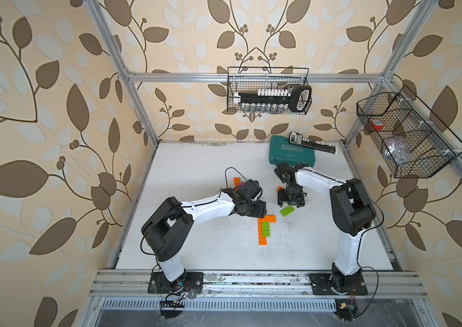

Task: Assemble a small pinwheel with lego
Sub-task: Assemble the lego brick at the center of the board.

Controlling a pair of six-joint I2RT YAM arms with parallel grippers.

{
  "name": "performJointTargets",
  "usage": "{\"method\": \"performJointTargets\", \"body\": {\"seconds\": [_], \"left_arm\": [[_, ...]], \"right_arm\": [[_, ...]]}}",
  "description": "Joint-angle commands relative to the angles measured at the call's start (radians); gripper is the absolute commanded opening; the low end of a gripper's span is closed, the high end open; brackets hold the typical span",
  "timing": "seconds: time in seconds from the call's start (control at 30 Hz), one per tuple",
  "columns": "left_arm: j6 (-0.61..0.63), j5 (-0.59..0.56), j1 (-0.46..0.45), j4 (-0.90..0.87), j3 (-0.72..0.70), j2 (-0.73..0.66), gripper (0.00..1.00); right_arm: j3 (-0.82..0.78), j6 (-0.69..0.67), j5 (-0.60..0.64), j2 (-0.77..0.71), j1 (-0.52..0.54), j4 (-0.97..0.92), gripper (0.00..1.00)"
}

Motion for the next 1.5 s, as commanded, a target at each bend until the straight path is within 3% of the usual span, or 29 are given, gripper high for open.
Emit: {"method": "performJointTargets", "body": {"seconds": [0.0,0.47,0.8,1.0,1.3,1.47], "left_arm": [[0.000,0.013,0.034,0.004,-0.031,-0.068,0.70],[-0.010,0.015,0.050,0.011,-0.152,-0.128,0.70],[-0.022,-0.053,-0.110,0.037,-0.121,-0.135,0.70],[-0.003,-0.084,-0.170,0.021,-0.031,-0.081,0.70],[-0.008,-0.090,-0.198,0.017,-0.002,-0.054,0.70],[-0.008,-0.094,-0.197,0.011,-0.012,-0.064,0.70]], "right_arm": [[-0.022,0.021,0.025,0.003,0.008,-0.026,0.75],[-0.192,0.035,-0.007,-0.127,0.020,-0.004,0.71],[-0.251,-0.031,-0.095,-0.265,0.013,0.067,0.72],[-0.257,-0.129,-0.146,-0.250,-0.025,0.066,0.51],[-0.286,-0.158,-0.272,-0.200,-0.059,0.140,0.55],[-0.288,-0.147,-0.263,-0.168,-0.061,0.156,0.63]]}}
